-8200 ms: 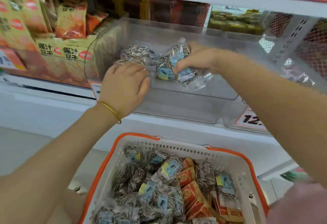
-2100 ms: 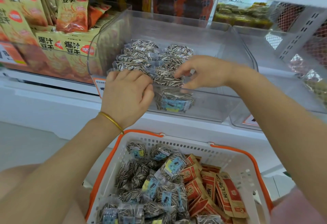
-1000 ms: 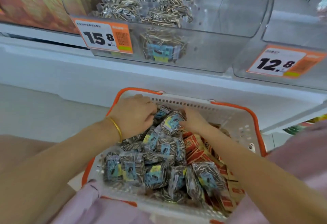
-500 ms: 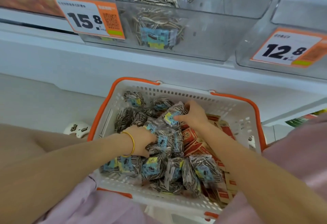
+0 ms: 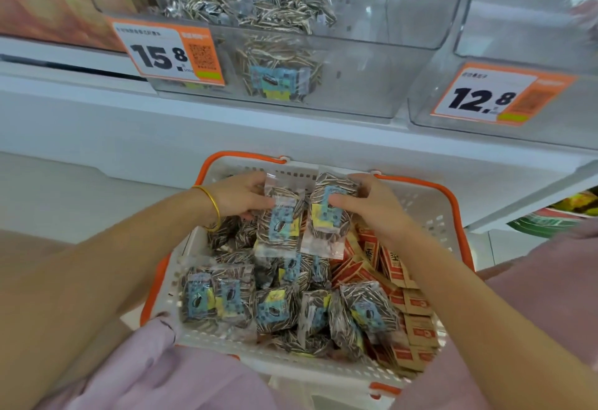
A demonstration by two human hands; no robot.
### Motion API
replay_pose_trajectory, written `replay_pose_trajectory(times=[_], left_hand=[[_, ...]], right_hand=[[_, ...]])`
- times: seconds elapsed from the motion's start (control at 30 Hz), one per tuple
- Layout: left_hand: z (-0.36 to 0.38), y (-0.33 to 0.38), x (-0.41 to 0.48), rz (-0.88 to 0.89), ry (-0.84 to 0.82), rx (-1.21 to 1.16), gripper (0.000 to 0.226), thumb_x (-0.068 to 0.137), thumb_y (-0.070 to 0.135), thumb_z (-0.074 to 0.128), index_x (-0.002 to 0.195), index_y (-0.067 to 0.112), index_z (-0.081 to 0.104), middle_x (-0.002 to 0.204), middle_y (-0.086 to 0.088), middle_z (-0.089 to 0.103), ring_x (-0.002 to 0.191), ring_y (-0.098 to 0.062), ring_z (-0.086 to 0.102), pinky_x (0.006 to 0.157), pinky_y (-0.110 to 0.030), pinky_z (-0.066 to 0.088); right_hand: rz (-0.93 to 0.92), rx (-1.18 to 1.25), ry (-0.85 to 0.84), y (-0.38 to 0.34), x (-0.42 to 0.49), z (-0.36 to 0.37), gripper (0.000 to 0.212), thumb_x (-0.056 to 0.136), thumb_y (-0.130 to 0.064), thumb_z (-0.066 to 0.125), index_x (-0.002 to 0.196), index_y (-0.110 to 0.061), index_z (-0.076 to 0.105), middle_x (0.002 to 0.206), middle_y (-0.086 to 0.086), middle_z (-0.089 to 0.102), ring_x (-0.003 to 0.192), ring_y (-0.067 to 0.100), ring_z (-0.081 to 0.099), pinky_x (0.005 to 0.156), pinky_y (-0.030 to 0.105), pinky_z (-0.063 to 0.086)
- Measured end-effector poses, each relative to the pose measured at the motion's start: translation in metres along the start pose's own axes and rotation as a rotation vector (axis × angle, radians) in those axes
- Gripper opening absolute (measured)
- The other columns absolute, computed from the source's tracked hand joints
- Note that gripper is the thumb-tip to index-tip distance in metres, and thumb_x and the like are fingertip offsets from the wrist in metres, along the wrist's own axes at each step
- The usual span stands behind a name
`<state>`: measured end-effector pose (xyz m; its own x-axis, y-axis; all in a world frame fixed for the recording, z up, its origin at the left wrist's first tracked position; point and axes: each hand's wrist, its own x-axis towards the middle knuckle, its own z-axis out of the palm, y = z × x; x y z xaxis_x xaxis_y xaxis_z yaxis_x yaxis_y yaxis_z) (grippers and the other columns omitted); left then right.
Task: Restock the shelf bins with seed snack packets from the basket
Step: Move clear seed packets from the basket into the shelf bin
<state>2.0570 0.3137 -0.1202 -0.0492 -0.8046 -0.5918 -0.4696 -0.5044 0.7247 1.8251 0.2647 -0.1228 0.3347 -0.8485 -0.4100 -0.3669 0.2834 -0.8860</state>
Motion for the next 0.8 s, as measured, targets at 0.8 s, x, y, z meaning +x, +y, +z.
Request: replay_pose_trajectory(times=[0.8], left_hand=[[-0.008, 0.026, -0.023, -0.138, -0.123, -0.316, 0.042, 0.084, -0.01, 0.05, 0.122, 0.006, 0.043, 0.118, -0.024, 0.055, 0.086, -0.037, 0.065, 0.048, -0.036, 0.056]], right_hand=[[0.027, 0.343, -0.088, -0.006, 0.003, 0.0, 0.027, 0.078, -0.02, 0.069, 0.104, -0.013, 0.064, 0.118, 0.017, 0.065, 0.103, 0.029, 0.064, 0.097, 0.046, 0.048]])
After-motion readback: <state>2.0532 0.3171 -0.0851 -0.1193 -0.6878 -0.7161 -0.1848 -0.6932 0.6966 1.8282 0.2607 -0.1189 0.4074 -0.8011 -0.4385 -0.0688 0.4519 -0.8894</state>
